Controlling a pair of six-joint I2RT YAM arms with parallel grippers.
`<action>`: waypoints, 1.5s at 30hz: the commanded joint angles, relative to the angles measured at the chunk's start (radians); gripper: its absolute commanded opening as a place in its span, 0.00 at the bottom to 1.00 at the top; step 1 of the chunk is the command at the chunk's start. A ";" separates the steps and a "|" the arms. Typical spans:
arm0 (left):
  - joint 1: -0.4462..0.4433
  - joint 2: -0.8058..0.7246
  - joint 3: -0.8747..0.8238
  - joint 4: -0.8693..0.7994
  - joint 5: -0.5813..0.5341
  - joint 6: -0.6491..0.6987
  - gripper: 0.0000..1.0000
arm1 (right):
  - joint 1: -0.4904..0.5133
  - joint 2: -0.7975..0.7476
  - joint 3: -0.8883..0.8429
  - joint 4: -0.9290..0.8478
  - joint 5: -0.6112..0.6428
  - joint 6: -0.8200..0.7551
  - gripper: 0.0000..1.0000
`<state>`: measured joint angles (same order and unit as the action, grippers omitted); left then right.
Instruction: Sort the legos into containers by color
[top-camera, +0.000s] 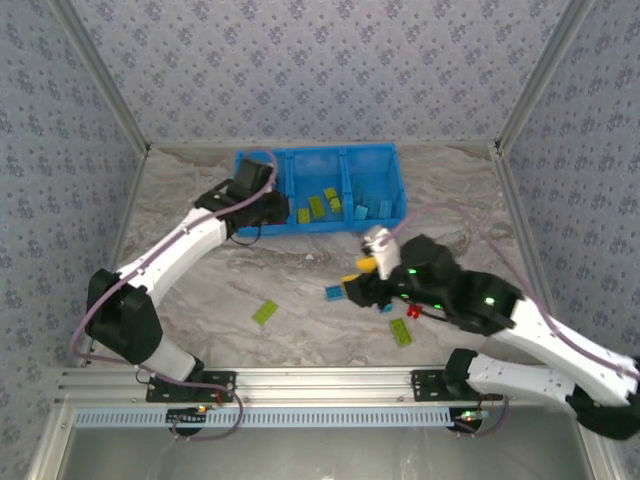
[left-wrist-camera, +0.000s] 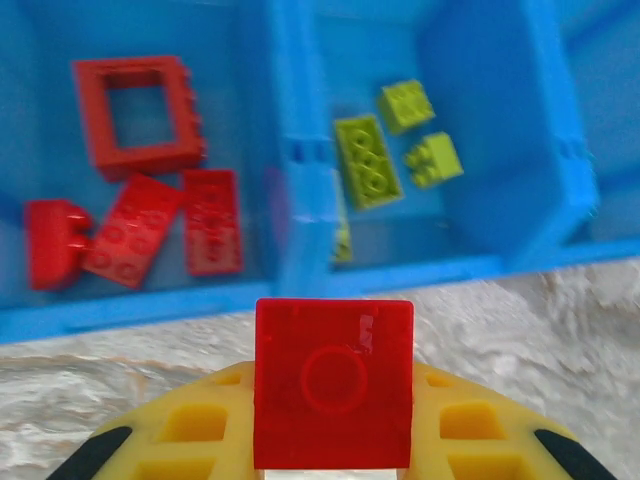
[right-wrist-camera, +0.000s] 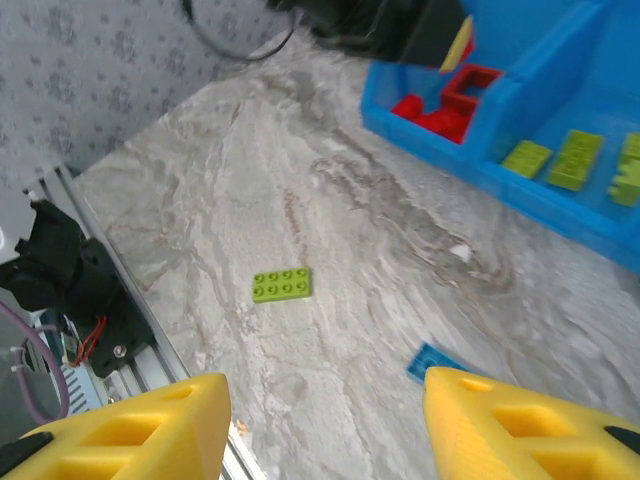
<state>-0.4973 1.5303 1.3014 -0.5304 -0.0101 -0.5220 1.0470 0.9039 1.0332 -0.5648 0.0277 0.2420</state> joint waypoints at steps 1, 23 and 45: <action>0.083 0.064 0.052 -0.011 0.125 0.048 0.26 | 0.062 0.091 0.022 0.185 0.118 -0.014 0.56; 0.261 0.734 0.679 -0.077 0.410 -0.017 0.34 | 0.089 0.368 0.072 0.430 0.264 -0.034 0.57; 0.272 0.590 0.607 -0.045 0.384 -0.039 0.48 | 0.168 0.566 0.236 0.374 0.393 -0.118 0.59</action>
<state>-0.2226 2.2532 1.9369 -0.5949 0.3779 -0.5522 1.1938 1.4464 1.2243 -0.1696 0.3450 0.1661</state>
